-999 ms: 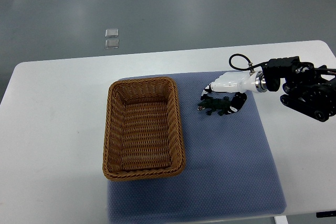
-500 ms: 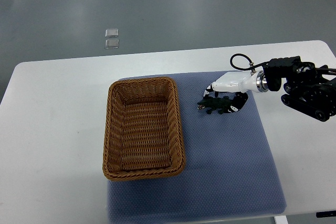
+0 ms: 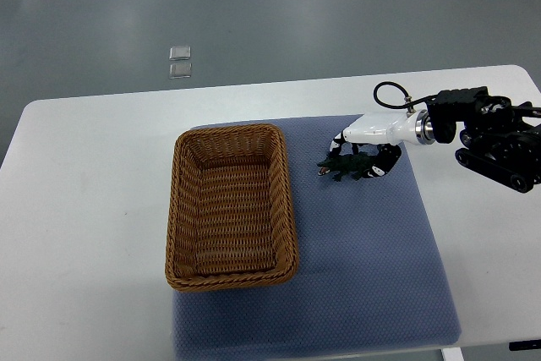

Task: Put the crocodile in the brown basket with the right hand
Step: 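Close the right hand fingers around the crocodile's body, then lift the crocodile and carry it over the wicker basket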

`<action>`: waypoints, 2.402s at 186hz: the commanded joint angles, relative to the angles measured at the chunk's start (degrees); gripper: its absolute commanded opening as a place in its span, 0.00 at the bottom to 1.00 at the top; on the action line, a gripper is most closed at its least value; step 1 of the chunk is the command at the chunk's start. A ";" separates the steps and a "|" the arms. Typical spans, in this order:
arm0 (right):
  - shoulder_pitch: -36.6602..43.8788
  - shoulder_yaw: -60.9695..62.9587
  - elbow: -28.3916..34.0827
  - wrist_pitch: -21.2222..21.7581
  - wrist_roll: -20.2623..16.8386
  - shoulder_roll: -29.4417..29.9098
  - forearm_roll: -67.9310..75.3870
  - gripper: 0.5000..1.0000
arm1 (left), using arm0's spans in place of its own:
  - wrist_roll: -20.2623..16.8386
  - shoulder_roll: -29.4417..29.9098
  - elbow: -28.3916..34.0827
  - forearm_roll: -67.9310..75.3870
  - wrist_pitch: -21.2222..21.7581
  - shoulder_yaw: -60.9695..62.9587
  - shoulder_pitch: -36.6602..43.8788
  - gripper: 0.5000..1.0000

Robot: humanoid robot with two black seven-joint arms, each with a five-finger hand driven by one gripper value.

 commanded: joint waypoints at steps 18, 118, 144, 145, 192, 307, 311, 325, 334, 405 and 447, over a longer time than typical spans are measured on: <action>0.26 0.17 -0.01 0.02 0.86 -0.44 0.02 0.12 | 0.00 0.00 0.00 0.00 0.00 0.00 0.04 1.00; 0.17 0.26 -0.18 -0.16 1.91 -0.71 2.22 0.05 | 0.00 0.00 0.00 0.00 0.00 0.00 0.04 1.00; 0.17 0.61 -0.36 -0.16 2.44 -1.41 3.88 0.02 | 0.00 0.00 0.00 0.00 0.00 0.00 0.04 1.00; 0.17 0.70 -0.36 -0.16 2.44 -1.41 3.97 0.02 | 0.00 0.00 0.00 0.00 0.00 0.00 0.04 1.00; -0.09 2.01 -0.54 -0.16 3.58 -1.59 4.59 0.00 | 0.00 0.00 0.00 0.00 0.00 0.00 0.04 1.00; 0.52 3.95 -1.68 -0.07 5.96 -2.11 7.22 0.00 | 0.00 0.00 0.00 0.00 0.00 0.00 0.04 1.00; 0.78 4.04 -1.68 -0.07 5.96 -2.03 7.22 0.00 | 0.00 0.00 0.00 0.00 0.00 0.00 0.04 1.00; 1.93 4.04 -1.59 -0.07 6.22 -1.85 7.31 0.00 | 0.00 0.00 0.00 0.00 0.00 0.00 0.04 1.00; 2.45 4.04 -1.59 -0.07 6.40 -1.76 7.31 0.00 | 0.00 0.00 0.00 0.00 0.00 0.00 -0.05 1.00; 9.31 3.86 2.45 0.54 6.84 1.75 7.84 0.00 | 0.00 0.00 0.00 0.00 0.00 0.00 0.04 1.00; 11.60 2.89 4.65 0.46 6.75 8.25 6.52 0.00 | 0.00 0.00 0.00 0.00 0.00 0.00 0.04 1.00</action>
